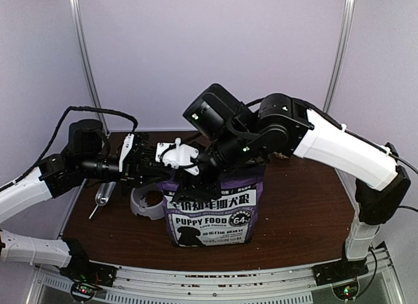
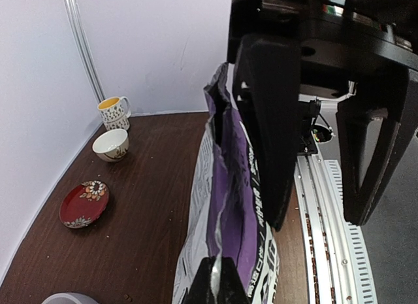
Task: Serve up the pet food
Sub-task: Press the seal on the pet food bag.
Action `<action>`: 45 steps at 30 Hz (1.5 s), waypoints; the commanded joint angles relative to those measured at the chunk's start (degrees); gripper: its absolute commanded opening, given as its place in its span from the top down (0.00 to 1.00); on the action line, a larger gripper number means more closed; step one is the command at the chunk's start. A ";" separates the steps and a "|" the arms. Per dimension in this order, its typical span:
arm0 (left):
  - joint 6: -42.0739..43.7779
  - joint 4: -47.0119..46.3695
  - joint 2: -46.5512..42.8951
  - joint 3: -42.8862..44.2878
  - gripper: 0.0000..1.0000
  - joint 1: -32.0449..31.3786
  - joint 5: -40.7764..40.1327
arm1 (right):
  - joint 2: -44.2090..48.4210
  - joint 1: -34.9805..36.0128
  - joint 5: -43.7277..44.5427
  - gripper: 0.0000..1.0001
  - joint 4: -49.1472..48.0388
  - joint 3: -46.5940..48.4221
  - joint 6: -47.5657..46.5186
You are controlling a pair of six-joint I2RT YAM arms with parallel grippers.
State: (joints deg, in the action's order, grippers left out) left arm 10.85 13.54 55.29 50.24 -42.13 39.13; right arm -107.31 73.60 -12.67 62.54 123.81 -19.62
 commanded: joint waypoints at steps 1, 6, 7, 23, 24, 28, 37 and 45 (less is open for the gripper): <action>0.75 -3.37 -1.17 -0.33 1.00 -0.56 2.24 | 1.61 0.26 2.04 0.51 -4.29 1.26 -0.92; 0.92 -3.26 -1.44 -0.39 1.00 -0.59 2.21 | 4.25 0.27 5.19 0.51 -8.98 -1.28 -1.93; 0.99 -3.26 -1.45 -0.40 1.00 -0.67 2.18 | 4.86 0.25 6.44 0.50 -10.06 -2.18 -2.25; 2.20 -3.96 -2.80 -1.43 1.00 -0.80 3.35 | 2.36 -2.47 6.24 0.49 -7.14 -3.44 -3.45; 2.30 -4.03 -2.89 -1.57 1.00 -0.88 3.45 | 1.68 -2.62 5.72 0.50 -6.15 -2.70 -3.29; 2.59 -4.52 -3.56 -1.98 1.00 -1.00 3.93 | 0.51 -3.00 4.62 0.53 -4.00 -2.16 -3.16; 2.68 -5.88 -4.73 -2.82 1.00 -1.03 4.96 | -0.64 -3.85 4.61 0.67 -0.67 -2.03 -3.12; 2.69 -6.33 -5.31 -3.30 1.00 -1.03 4.65 | -0.18 -3.82 5.16 1.00 -0.66 -2.71 -3.49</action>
State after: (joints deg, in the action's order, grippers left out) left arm 12.75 12.03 51.77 47.13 -42.87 40.88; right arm -107.33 70.24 -8.60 60.14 120.57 -23.05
